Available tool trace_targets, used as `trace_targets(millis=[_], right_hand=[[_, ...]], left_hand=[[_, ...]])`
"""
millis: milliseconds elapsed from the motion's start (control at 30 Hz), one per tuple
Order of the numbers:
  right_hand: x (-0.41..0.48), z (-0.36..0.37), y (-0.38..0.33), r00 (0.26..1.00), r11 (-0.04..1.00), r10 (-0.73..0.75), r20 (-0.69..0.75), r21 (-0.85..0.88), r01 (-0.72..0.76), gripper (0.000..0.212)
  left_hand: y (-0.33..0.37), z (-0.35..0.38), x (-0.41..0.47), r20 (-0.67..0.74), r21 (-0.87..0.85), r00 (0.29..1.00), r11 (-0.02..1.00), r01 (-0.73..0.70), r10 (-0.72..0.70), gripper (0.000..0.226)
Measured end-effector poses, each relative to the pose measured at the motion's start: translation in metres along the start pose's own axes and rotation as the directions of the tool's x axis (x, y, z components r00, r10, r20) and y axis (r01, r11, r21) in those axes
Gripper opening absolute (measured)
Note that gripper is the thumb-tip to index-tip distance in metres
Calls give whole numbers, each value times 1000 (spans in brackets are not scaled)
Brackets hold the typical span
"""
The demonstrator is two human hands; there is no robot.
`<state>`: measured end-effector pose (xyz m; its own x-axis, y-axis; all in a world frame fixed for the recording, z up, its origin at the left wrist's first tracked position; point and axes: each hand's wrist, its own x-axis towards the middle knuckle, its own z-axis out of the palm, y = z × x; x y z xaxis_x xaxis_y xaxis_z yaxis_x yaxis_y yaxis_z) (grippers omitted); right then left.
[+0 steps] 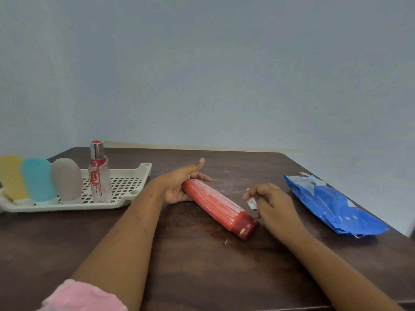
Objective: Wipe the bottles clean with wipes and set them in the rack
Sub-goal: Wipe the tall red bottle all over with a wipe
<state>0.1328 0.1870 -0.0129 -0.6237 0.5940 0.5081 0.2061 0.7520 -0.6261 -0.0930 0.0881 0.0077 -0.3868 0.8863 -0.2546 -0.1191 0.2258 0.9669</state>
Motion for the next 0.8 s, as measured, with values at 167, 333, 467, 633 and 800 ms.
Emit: trace_targets(millis=[167,333,467,633,800], right_hand=[[-16,-11,-11,999,998,-39,3,-53,39,8],[-40,-11,-23,969,971,-2,246,-231,61,67],[-44,-9,-24,977,966,-7,213,-251,61,59],[-35,-9,-14,999,999,47,-1,-19,-47,23],[-25,-9,-6,907,781,406,109,474,-407,49]], left_hand=[[1,-2,6,9,-17,1000,1000,18,-18,79],[1,-2,4,8,-37,1000,999,25,-25,80],[4,1,1,-13,-50,1000,998,23,-24,80],[1,-7,2,-22,-96,1000,995,10,-12,90],[0,-6,5,-52,-106,998,993,-43,38,84]])
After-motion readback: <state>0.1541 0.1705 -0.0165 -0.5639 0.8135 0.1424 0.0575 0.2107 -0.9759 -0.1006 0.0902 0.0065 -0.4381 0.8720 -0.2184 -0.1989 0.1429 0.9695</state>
